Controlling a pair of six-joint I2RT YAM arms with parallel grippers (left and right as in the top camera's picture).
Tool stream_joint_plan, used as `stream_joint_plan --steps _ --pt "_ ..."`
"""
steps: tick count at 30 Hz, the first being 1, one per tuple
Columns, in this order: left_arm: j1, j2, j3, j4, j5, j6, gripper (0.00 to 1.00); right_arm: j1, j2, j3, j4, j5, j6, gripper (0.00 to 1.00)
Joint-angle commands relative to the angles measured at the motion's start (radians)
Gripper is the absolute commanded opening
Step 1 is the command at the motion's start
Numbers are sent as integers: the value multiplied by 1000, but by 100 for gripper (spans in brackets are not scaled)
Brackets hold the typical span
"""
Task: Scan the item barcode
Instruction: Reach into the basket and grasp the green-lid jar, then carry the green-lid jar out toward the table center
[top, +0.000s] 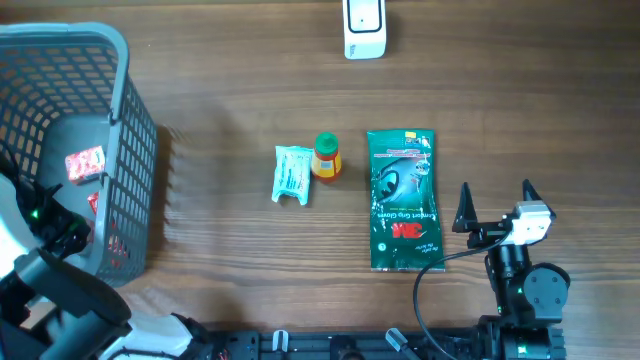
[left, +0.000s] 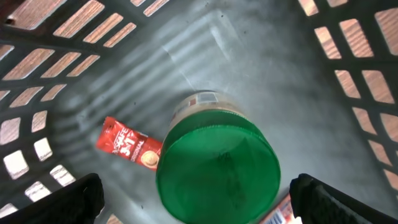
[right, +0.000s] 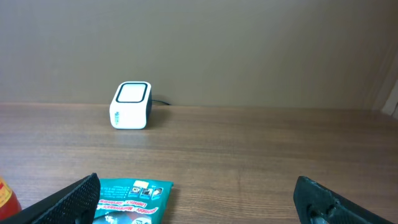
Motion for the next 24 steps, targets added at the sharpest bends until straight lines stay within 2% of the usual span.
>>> stream_joint_plan --steps 1,8,20,22,24 --pt "9 61 -1 6 -26 -24 100 3 -2 -1 2 13 -10 100" --pt "9 130 -1 28 -43 -24 100 3 -2 -1 2 13 -10 100" --pt "9 135 -73 114 -69 -20 99 3 -2 -1 2 13 -10 100" --pt "9 135 -92 135 -69 -19 95 3 -2 -1 2 13 -10 100" --pt "9 135 -98 138 -68 -16 80 3 -2 -1 2 13 -10 100"
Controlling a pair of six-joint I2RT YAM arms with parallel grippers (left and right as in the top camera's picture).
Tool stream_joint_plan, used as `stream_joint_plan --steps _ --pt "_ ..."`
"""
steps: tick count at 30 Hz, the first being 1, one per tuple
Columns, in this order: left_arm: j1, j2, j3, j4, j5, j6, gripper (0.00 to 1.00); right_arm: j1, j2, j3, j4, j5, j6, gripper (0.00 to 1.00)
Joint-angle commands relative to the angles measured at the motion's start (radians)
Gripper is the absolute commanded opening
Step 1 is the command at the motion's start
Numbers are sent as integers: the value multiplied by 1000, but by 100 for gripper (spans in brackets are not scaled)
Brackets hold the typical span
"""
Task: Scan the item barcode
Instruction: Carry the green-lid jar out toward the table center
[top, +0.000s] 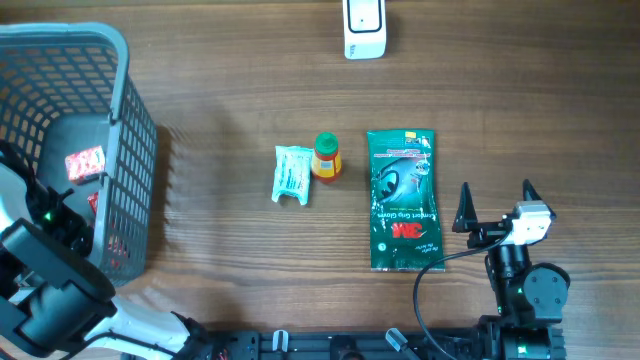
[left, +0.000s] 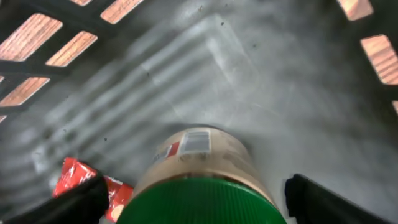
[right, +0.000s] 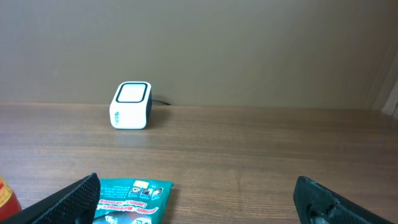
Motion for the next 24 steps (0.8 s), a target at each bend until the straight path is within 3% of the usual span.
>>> stream_joint_plan --steps 1,12,18,24 --pt "8 13 -26 4 -12 -13 75 3 -2 -1 2 13 -10 100" --pt "8 -13 7 14 60 98 59 3 -2 -1 2 13 -10 100" --pt "8 -113 76 11 230 198 57 3 -2 -1 2 13 -10 100" --pt "8 -300 138 5 340 199 60 3 -2 -1 2 13 -10 100"
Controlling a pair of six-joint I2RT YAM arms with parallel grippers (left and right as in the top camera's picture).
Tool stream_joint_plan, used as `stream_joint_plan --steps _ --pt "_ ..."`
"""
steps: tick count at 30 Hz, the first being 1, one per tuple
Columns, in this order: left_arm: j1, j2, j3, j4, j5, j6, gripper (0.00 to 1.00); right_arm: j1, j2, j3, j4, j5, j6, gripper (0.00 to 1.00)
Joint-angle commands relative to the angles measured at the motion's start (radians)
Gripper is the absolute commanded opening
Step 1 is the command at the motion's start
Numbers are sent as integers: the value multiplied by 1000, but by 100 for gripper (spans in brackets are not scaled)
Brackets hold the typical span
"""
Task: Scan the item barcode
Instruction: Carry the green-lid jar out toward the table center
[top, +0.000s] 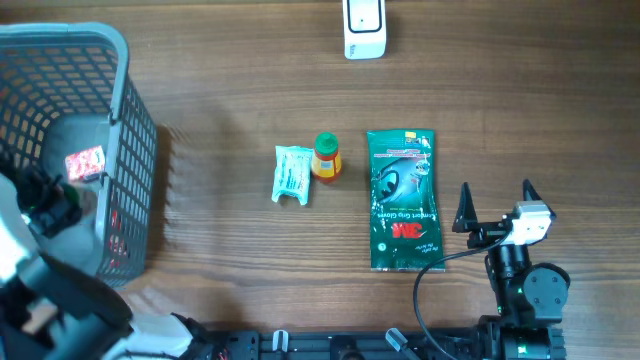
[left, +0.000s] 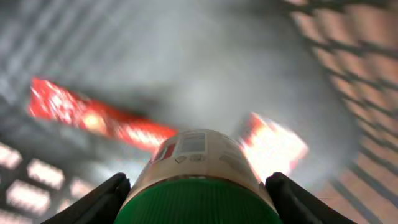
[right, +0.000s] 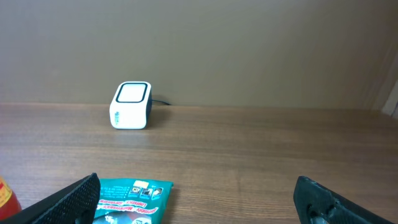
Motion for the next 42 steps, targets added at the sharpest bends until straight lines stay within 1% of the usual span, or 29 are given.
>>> stream_joint_plan --steps 1,4,6,11,14,20,24,26,29,34,36,39,42 --pt "8 -168 75 0 101 30 60 3 -2 -1 2 13 -10 100" --pt "8 -267 103 35 147 94 61 3 -2 -1 2 13 -10 100" --pt "8 -356 108 69 206 127 60 3 -2 -1 2 13 -10 100" --pt "-34 -509 108 109 293 137 60 3 -2 -1 2 13 -10 100" --pt "-148 -590 108 138 298 184 59 3 -2 -1 2 13 -10 100" --pt "-400 -632 108 164 271 272 55 3 -2 -1 2 13 -10 100" --pt "-600 -620 107 154 240 380 52 3 -2 -1 2 13 -10 100" --pt "-700 -603 107 123 192 415 52 3 -2 -1 2 13 -10 100" --pt "-859 -561 107 40 122 421 56 3 -2 -1 2 13 -10 100" --pt "-1076 -453 107 -92 42 421 54 3 -2 -1 2 13 -10 100" --pt "-1157 -397 107 -141 -21 420 53 3 -2 -1 2 13 -10 100" --pt "-1260 -308 105 -175 -93 419 49 3 -2 -1 2 13 -10 100" --pt "-1358 -192 105 -150 -117 415 48 3 -2 -1 2 13 -10 100"
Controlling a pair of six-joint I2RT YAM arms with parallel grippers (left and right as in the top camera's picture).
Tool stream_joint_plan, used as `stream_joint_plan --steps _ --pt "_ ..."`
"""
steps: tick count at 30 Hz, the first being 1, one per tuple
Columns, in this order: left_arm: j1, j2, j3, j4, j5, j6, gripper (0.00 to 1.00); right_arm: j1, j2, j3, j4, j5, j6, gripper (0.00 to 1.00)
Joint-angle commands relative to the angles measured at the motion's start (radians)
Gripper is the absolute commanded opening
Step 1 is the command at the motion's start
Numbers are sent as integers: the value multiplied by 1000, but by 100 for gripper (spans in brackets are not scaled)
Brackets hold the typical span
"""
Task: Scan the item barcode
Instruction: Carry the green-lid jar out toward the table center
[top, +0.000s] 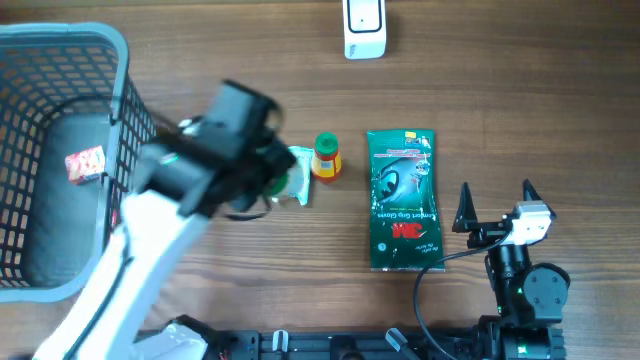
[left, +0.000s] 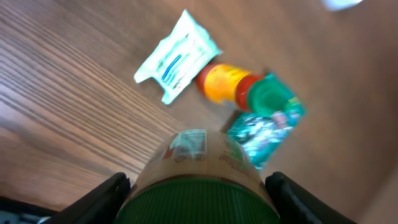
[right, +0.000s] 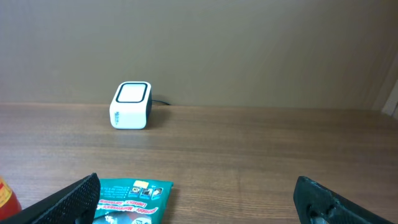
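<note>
My left gripper (left: 198, 200) is shut on a tan jar with a green lid (left: 199, 180), its printed label facing the camera. In the overhead view the left arm (top: 215, 150) is blurred over the table's middle, beside the white-green sachet (top: 293, 175). The white scanner (top: 364, 28) stands at the far edge, also in the right wrist view as scanner (right: 131, 106). My right gripper (top: 495, 205) rests open near the front right, nothing between its fingers.
A small orange bottle (top: 326, 157) and a green 3M packet (top: 403, 200) lie mid-table; the left wrist view shows the sachet (left: 177, 56) and bottle (left: 230, 84) below the jar. A grey basket (top: 125, 90) at the left holds a red packet (top: 85, 163).
The left gripper with the jar was inside the basket; now it is out of the basket and over the middle of the table, by the sachet and bottle. The right arm is unchanged.
First my left gripper hung open above the green-lidded jar in the basket. Then it sat lower, its fingers either side of the lid. Then it was shut on the jar inside the basket. Now the jar is held over the table's middle.
</note>
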Motion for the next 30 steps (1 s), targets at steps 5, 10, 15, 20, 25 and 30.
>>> stream_joint_plan --steps 5,10,15,20,25,30 --pt "-201 298 15 116 -84 11 47 3 -2 -1 2 13 -10 100" --pt "-280 478 15 140 -84 11 43 3 -2 -1 2 13 -10 100" --pt "-360 599 15 142 -146 -48 45 3 -2 -1 2 13 -10 100" --pt "-433 637 15 148 -280 -158 49 3 -2 -1 2 13 -10 100" --pt "-460 637 15 182 -312 -203 54 3 -2 -1 2 13 -10 100" --pt "-459 637 15 236 -364 -203 60 3 -2 -1 2 13 -10 100"
